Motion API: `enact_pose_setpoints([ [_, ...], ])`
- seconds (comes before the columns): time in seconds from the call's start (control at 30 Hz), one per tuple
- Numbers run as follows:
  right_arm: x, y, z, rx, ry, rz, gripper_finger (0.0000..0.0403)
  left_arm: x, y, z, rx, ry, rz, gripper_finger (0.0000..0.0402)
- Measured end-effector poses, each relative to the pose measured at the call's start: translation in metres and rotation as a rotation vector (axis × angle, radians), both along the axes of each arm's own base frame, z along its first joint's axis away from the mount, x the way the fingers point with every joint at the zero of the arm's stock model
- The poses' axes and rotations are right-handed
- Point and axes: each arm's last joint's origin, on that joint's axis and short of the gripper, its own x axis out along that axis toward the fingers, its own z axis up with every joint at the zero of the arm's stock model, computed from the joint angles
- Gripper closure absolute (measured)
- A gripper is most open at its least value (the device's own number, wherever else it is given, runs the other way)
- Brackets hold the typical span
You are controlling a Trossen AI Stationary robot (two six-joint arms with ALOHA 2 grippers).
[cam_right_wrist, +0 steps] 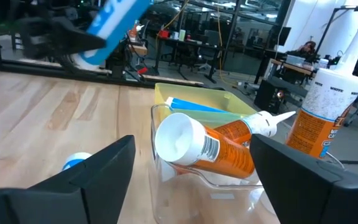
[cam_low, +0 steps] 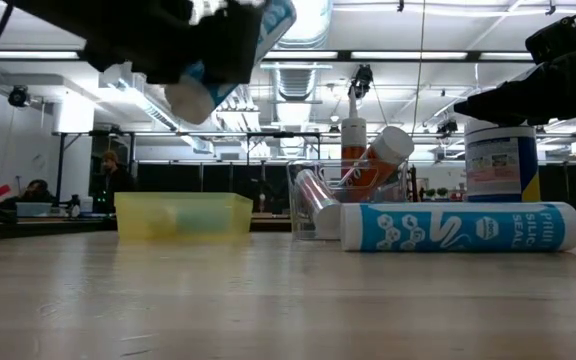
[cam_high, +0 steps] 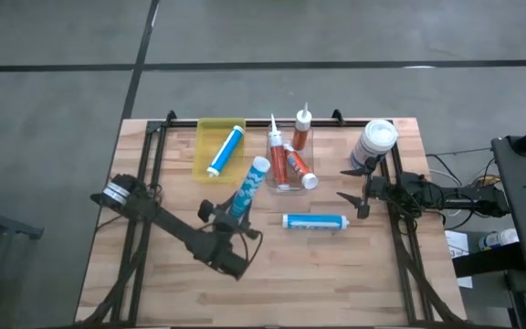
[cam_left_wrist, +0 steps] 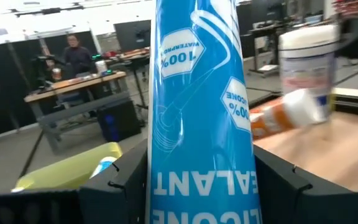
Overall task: Pick & place silicon tubes, Sealant and Lysol wipes
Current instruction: Put the bottom blue sealant into the yellow bin
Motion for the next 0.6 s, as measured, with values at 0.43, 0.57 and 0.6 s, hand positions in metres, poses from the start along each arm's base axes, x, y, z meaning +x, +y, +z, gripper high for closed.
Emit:
enact_pose_setpoints([
  [0.43, 0.000, 0.000, 0.000, 0.000, 0.000, 0.000, 0.0091, -0.058, 0.078, -0.018, -0.058, -0.137, 0.162, 0.0193],
  [0.57, 0.000, 0.000, 0.000, 0.000, 0.000, 0.000, 0.0086, -0.071, 0.100, -0.019, -0.084, -0.216, 0.230, 0.0193],
  [0.6, 0.000, 0.000, 0.000, 0.000, 0.000, 0.000, 0.0085, -0.075, 0.105, -0.021, -0.081, -0.213, 0.247, 0.0193],
])
